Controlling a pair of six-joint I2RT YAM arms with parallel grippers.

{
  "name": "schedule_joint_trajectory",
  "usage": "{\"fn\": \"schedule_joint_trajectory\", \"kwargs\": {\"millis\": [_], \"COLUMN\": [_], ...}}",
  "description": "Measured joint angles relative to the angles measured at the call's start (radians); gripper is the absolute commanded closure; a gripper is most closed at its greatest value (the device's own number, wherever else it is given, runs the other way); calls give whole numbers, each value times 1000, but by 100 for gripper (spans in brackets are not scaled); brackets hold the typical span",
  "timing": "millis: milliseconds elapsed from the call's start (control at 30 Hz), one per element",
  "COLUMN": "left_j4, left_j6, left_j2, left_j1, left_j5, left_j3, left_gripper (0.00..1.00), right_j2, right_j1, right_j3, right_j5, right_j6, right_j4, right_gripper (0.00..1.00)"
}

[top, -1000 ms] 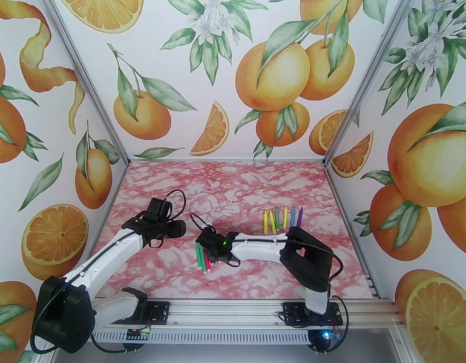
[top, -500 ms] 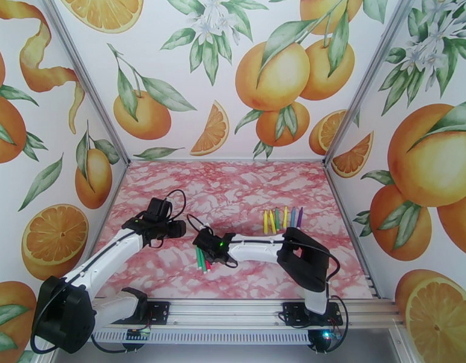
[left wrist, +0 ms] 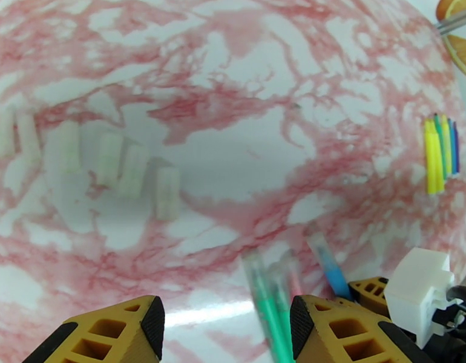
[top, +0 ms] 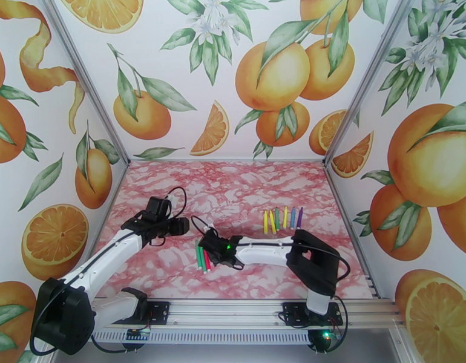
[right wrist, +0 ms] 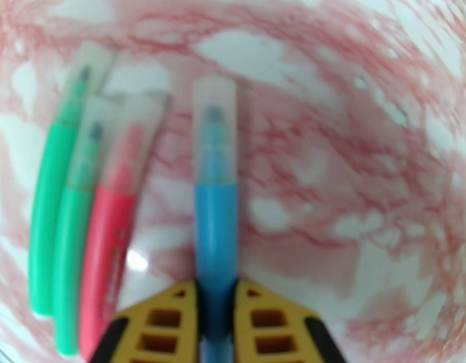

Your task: Open the pen caps

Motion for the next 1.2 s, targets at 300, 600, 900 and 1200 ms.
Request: {"fn": "schedule_joint_trajectory", "kwargs": {"millis": [300,600,900,1200], "left_j4": [126,289,384,415], "left_j6": [-63,-146,-191,-210], "left_j2": [-3,0,31,95], "left_j1": [0,-21,-87,-132], "left_j5": [144,305,351,357], "left_j3": [-37,-61,-62,-62], "left_gripper": [40,40,41,46], "right_j2": [-187,-291,-354,-388], "right_j1": [-19,-28,-28,-28], "right_j3": [-154,-248,-271,-271], "right_j5": [-2,-55,-91,-126], "right_j6": [-11,-13,-17,-27], "right_j4": [145,277,342,383], "right_gripper": [90,91,92,92]}}
